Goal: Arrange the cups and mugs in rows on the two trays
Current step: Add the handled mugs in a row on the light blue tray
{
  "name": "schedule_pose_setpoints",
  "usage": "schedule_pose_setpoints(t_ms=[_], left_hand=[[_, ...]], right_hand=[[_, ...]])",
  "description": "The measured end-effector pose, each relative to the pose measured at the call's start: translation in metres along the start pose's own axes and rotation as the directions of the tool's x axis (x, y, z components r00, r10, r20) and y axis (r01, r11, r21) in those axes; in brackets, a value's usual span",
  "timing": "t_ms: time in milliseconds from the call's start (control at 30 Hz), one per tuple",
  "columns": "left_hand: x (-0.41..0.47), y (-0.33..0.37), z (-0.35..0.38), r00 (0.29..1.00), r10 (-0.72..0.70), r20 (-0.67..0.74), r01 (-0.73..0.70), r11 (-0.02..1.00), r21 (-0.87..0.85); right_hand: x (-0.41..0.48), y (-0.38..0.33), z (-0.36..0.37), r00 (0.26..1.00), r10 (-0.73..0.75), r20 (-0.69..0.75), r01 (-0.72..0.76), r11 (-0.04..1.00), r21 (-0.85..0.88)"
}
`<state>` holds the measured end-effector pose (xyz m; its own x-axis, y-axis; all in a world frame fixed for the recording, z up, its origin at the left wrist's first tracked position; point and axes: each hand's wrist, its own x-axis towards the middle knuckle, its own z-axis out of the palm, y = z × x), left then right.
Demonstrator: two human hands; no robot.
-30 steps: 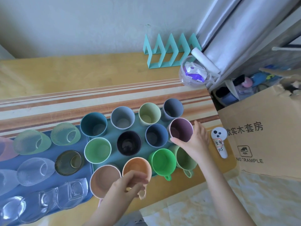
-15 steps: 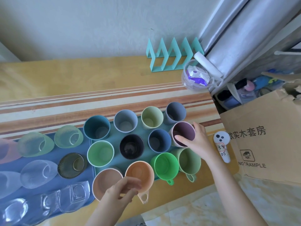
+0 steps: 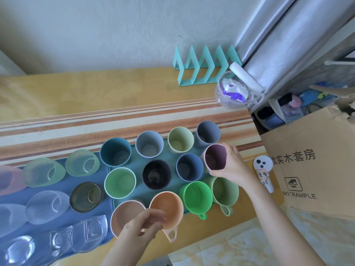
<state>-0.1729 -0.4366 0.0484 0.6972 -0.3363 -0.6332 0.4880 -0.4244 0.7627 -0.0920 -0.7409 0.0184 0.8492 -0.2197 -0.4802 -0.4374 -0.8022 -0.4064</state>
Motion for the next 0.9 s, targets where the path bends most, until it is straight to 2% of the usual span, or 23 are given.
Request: schedule_pose_setpoints(t_ms=[233,400,500,600,700,767,833,900], left_hand=[[-0.002,0.001,-0.001,1.0,-0.006,0.0,0.006,1.0,-0.001],[-0.004,0.002,-0.001,1.0,-0.014,0.002,0.014,1.0,-0.001],[-0.005,0.003,-0.001,1.0,-0.012,-0.005,0.012,1.0,0.001],[-0.006,0.002,-0.002,1.0,-0.02,-0.013,0.02,1.0,0.004],[-0.007,0.001,-0.003,1.0,-0.016,-0.017,0.016,1.0,0.007],[-0.008,0.001,-0.004,1.0,-0.011,-0.019,0.011,1.0,0.006],[-0.008,0.0,-0.005,1.0,0.0,-0.026,0.0,1.0,0.008],[-0.008,-0.001,-0.006,0.999,0.008,-0.036,-0.008,1.0,0.004]], right_hand=[[0.002,-0.002,-0.002,0.999,-0.019,0.033,0.018,0.999,0.04],[0.0,-0.003,-0.006,0.994,0.006,0.107,-0.006,1.0,-0.001],[0.002,-0.009,-0.019,0.999,0.01,0.047,-0.014,0.997,0.071],[0.018,-0.022,-0.031,0.998,-0.044,-0.044,0.05,0.989,0.137],[0.042,-0.037,-0.036,0.99,-0.132,-0.046,0.137,0.984,0.112],[0.056,-0.045,-0.034,0.986,-0.166,0.014,0.165,0.984,0.07],[0.065,-0.049,-0.03,0.984,-0.164,0.072,0.163,0.986,0.02],[0.069,-0.049,-0.026,0.986,-0.152,0.065,0.153,0.988,-0.009]])
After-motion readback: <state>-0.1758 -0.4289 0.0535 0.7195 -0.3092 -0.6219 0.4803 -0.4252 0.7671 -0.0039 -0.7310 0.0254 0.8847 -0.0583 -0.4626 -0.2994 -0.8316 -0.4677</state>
